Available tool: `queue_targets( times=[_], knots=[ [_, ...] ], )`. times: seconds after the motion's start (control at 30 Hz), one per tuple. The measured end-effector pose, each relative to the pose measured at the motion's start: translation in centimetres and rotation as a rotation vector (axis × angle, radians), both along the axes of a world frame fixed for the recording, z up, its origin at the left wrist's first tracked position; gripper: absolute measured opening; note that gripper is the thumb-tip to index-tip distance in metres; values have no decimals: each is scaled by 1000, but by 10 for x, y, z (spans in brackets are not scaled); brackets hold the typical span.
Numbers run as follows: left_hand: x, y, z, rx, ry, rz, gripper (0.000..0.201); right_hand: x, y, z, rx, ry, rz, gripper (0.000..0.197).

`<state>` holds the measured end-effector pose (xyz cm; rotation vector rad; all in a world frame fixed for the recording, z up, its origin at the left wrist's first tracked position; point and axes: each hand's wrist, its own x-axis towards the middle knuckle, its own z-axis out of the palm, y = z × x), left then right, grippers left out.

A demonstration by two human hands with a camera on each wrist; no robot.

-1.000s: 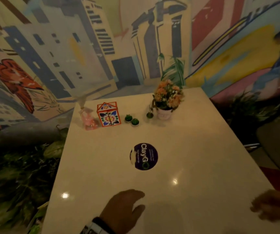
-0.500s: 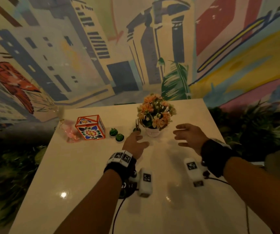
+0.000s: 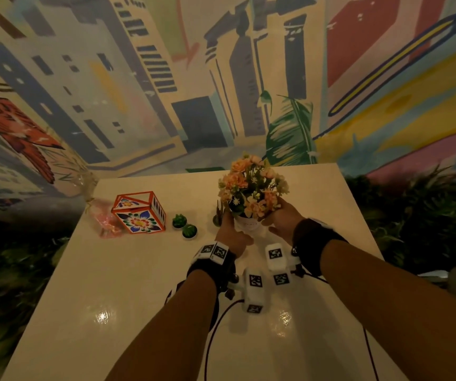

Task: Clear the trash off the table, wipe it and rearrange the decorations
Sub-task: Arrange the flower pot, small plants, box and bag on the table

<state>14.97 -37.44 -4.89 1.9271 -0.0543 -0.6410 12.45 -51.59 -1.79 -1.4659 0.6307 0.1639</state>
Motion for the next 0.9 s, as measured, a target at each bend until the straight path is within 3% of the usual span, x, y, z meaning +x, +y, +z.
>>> queue_targets(
  times=[0.17,0.33,0.53,0.67,0.77,0.9],
  knots=[
    [-17,2,3,-10,-30,-15,84,-10,-9,-6,-79,-3,12,39],
    [-43,13,-6,-79,-23,89,73,-62,-11,-1,-156,-62,10,52],
    [-59,24,-15,20,-48,24,95,-115,-9,-1,-147,-131,30,58],
    [-69,22,-17,18,-41,-27,90,-130,-7,0,-149,-139,44,55],
    [-84,22,-14,62,-92,-137,100,-144,-6,2,-96,-142,15,49],
    [-109,21,-10,-12,-107,-115,94,-162,-13,-3,-164,-127,7,41]
  ],
)
